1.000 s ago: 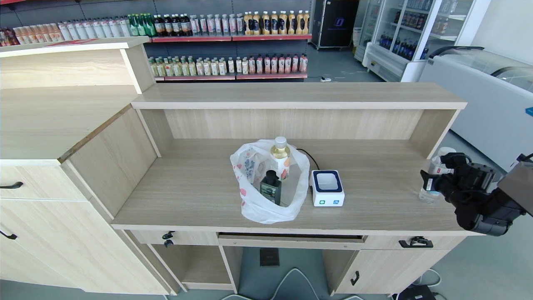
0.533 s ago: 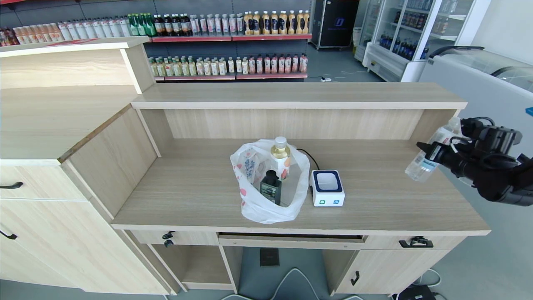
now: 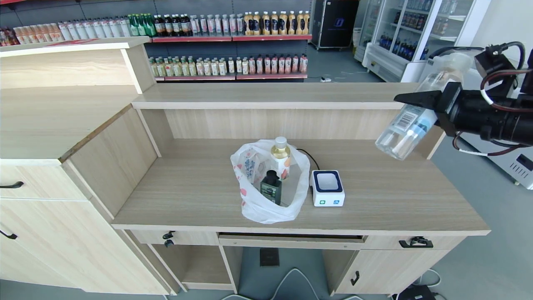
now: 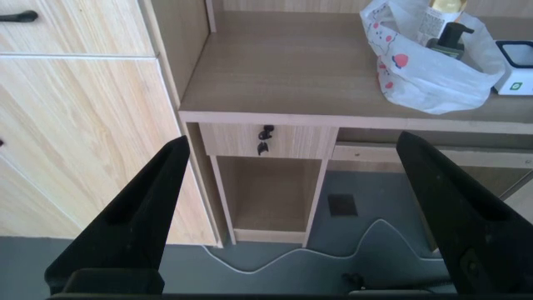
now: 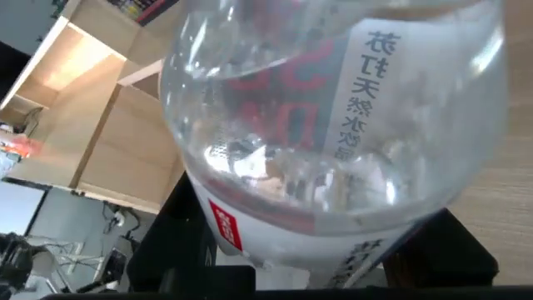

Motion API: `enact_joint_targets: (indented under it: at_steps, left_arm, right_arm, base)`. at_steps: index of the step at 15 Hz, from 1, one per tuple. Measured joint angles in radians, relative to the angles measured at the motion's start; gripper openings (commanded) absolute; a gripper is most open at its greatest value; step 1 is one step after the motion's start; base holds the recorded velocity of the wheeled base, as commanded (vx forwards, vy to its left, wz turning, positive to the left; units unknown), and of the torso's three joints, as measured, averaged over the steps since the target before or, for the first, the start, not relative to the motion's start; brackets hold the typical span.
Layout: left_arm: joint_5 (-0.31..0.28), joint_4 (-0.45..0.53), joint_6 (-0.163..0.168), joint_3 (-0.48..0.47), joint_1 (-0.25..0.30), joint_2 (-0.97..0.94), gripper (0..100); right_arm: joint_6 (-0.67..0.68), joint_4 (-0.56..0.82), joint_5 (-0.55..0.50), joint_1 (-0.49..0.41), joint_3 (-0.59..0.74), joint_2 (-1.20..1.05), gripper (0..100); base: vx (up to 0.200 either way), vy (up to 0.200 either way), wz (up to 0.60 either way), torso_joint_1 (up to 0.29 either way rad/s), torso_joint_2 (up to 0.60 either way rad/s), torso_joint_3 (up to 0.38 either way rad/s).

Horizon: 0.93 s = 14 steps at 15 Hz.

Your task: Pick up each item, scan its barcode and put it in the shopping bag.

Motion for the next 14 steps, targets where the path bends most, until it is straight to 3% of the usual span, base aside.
enact_joint_targets:
  at_steps: [6,9,14]
  left_arm:
    - [0.0,0.0,0.0,0.0,0.0,0.0,100]
    - [0.0,0.0,0.0,0.0,0.0,0.0,100]
    - [0.0,0.0,0.0,0.0,0.0,0.0,100]
  right_arm:
    - [0.007,0.031,0.036,0.225,0.143,-0.274,0]
    - [0.006,0.142,0.035,0.309,0.186,-0.381,0]
    - [0.005,0.222,0.034,0.378,0.193,-0.466,0]
  base:
    - [0.0,0.0,0.0,0.0,0.0,0.0]
    - [0.0,0.0,0.0,0.0,0.0,0.0]
    - [0.0,0.0,0.0,0.0,0.0,0.0]
